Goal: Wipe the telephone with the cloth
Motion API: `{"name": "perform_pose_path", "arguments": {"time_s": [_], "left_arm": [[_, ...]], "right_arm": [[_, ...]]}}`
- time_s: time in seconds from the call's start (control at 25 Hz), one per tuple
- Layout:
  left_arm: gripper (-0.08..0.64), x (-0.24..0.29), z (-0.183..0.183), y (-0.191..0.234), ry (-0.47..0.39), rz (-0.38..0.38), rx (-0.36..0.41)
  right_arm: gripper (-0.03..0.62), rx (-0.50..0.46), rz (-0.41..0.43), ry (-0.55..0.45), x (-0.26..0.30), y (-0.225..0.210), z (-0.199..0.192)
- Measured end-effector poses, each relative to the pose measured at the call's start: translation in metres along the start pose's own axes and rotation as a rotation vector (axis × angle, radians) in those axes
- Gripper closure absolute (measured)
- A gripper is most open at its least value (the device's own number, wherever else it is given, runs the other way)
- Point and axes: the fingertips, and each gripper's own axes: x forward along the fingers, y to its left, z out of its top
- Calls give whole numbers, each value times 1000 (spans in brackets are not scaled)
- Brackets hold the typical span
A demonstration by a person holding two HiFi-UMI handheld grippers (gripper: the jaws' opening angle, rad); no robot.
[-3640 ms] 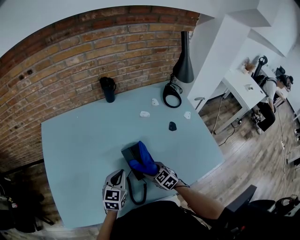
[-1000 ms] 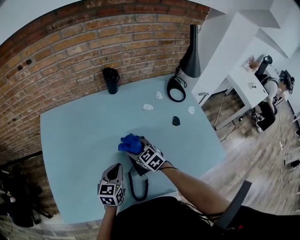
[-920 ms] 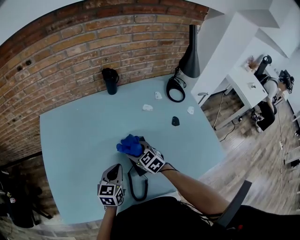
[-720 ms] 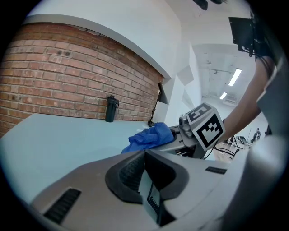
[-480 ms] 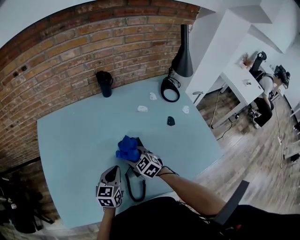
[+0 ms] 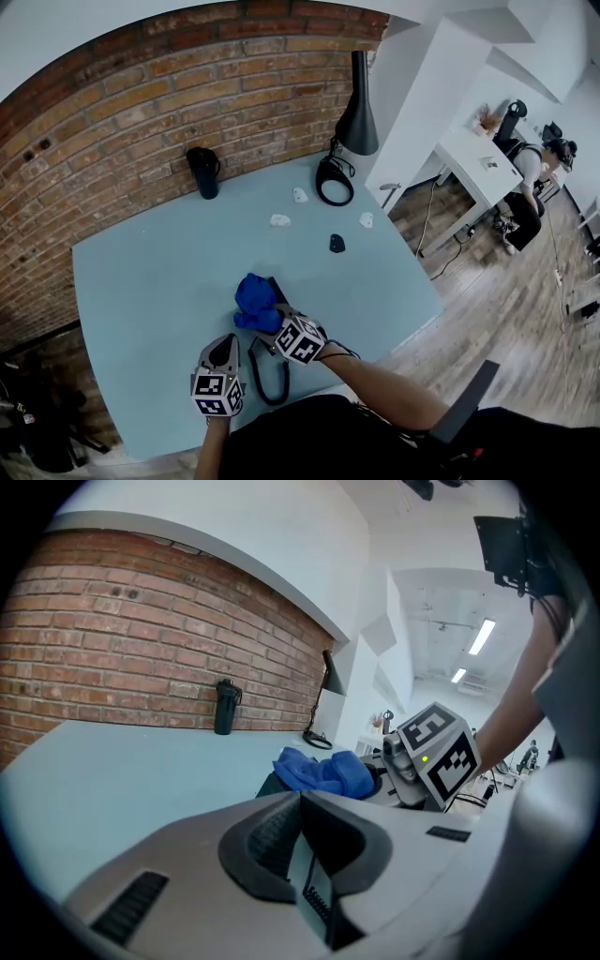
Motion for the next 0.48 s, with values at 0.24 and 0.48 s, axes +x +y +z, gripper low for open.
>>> {"name": "perform_pose_path", "arguments": {"time_s": [0.24, 0.48], "left_arm": [[540, 1, -1, -2, 0, -6, 6], [540, 2, -1, -5, 2, -13, 11]], "right_arm": [[370, 0, 8, 14, -4, 7, -10], [370, 8, 17, 28, -9, 14, -22]]}}
